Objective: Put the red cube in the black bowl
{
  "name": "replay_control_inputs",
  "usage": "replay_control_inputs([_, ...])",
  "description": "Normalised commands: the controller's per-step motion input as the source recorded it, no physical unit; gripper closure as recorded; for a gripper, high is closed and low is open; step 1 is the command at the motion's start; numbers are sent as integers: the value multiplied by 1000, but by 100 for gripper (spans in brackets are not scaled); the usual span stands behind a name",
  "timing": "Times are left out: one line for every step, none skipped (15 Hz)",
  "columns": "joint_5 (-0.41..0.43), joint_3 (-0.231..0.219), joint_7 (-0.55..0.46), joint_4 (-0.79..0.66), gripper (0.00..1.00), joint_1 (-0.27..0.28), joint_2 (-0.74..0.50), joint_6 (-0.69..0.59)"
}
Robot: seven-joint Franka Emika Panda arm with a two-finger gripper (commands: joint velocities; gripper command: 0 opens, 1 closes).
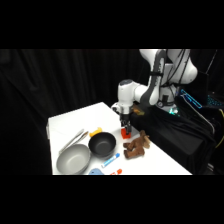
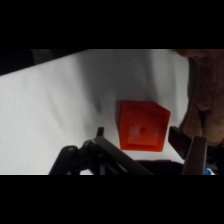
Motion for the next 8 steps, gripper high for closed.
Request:
replay_control_inputs([165, 81, 22, 20, 0, 52, 152, 248])
replay_control_inputs([124, 46, 51, 28, 0, 77, 169, 246])
replay_control_inputs([141, 64, 33, 36, 0, 61, 181, 242])
replay_control_inputs([133, 55, 38, 40, 0, 63, 182, 240])
replay_control_inputs([110, 28, 57, 40, 0, 82, 178, 238])
replay_control_inputs([129, 50, 40, 42, 0, 58, 163, 226])
replay_control_inputs([115, 32, 49, 41, 0, 67, 150, 243])
replay_control_inputs([113, 26, 51, 38, 13, 66, 136, 266])
